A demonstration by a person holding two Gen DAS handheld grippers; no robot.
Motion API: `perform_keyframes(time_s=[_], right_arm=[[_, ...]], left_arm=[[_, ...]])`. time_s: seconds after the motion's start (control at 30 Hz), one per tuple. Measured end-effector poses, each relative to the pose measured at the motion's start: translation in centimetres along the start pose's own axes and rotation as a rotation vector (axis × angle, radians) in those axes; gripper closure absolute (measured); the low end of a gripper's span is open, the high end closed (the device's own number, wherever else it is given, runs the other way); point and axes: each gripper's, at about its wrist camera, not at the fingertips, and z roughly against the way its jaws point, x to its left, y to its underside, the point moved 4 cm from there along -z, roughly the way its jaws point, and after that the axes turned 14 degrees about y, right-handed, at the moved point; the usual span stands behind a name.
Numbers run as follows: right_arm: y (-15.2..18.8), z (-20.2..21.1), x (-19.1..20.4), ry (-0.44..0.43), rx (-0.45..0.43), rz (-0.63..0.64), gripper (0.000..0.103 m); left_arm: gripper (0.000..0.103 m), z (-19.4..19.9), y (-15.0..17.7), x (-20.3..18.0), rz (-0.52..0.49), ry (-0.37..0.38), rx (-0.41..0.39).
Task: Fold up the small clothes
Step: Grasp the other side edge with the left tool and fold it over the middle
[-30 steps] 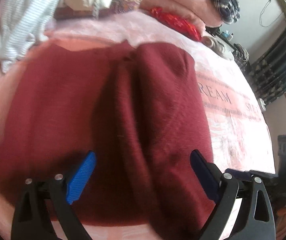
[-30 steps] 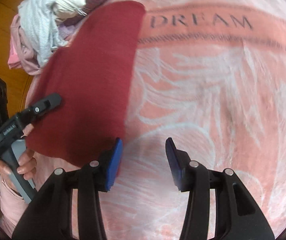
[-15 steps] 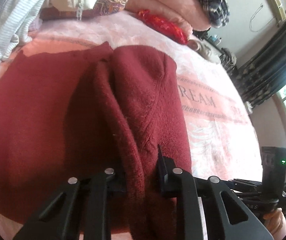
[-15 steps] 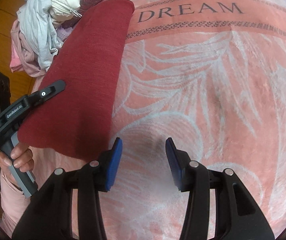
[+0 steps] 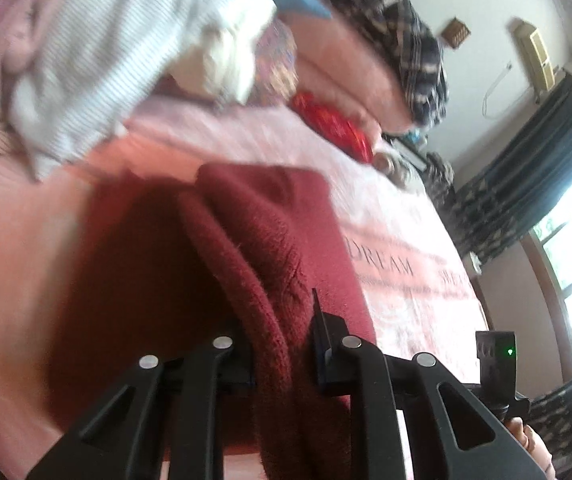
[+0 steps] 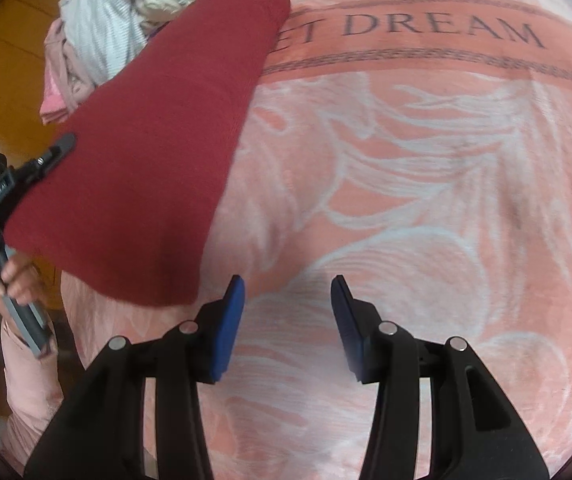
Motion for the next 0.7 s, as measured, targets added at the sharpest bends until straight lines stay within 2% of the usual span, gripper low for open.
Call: perform_keyframes(time_s=[0.07,0.13,0.27,0.4,0.5,0.6,0.7], right_arm=[[0.0,-0.2,0.9,-0.006,0.002,0.017,0.057],[0.1,-0.6,1.7,-0.008,0.009,0.03,0.057],[0.5,-1.4,3.8,-0.017,0.028,0.063,0.057],[0.5,-2.1,5.4,-0.011,0.039,0.095,0.057],[0.5,-2.5,6.1,-0.006,0.045,0.094,0.057],[0.2,-2.3,6.5,-0.022,0.043,0.073,0.057],[0.1,-1.5,6.7,-0.047,0.023,0.062,0.057]], left_arm=[[0.084,1.8,-0.4,1.6,0.005,-0.009,-0.015],[0.084,2.6,0.1,4.4,0.046,-0.015,0.006],[0.083,2.3,1.3,8.9,0.109,-0.046,0.038],[0.082,1.9,1.9,10.2,0.108,-0.039,0.063],[0.079,1.0,2.7,10.3,0.068,-0.084,0.093],[0.069,1.3,3.0,10.1,0.06,-0.099,0.092],[0.045,2.5,3.2,9.3,0.06,-0.124,0.112]])
